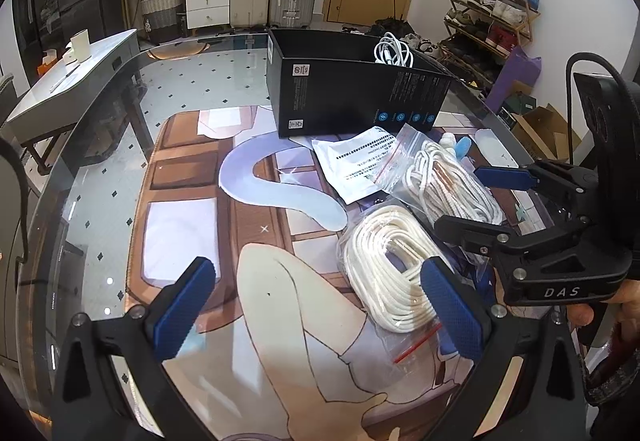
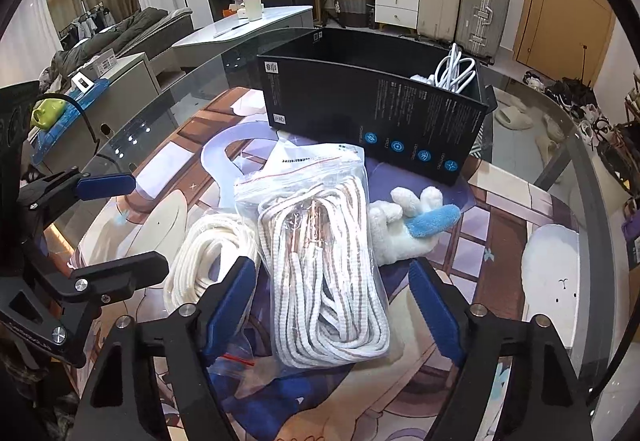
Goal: Organize soft objects
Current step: 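Close the right tool on a bag of rope while the left tool grasps another rope bag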
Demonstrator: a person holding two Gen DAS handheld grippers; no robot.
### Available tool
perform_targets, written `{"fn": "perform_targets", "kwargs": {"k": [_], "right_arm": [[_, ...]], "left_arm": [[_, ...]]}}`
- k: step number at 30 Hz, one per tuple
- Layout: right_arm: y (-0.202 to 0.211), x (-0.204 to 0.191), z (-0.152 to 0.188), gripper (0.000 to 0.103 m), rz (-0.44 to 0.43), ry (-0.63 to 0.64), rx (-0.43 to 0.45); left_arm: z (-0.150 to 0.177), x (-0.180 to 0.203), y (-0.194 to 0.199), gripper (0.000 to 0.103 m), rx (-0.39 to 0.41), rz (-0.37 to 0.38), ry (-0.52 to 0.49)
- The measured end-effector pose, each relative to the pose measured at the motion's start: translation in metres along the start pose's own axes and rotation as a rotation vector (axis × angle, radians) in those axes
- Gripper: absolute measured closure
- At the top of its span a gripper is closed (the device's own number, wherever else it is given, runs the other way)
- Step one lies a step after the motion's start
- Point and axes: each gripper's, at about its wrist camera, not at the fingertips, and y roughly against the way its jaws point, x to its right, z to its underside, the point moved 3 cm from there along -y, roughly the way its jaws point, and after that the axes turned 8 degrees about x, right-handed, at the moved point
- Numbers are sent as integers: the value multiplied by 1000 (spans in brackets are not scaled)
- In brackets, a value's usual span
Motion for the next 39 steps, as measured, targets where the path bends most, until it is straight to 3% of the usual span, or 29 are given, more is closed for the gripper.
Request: {"fn": "perform_targets", "kwargs": {"k": [4,10,18,25,34,39], "right_arm": [[-7,1,5,44,-18,-16,-32],[-7,0,8,58,-49,-30,-38],[19,2,2,61,-87,-44,33],[41,12,-8,61,-70,-56,93],[47,17,-7,61,-79,-45,114],[46,15,-7,61,-92,-50,126]], "left_arm": [[1,2,-3,0,-8,3,-1],[4,8,-8,0,-27,10,-3],[7,20,-18,0,-57,22,-4],[7,34,-24,0,-75,23,6],[6,40,-35,2,-94,-60,47],[10,44,-35,19,-86,-136,18]]}}
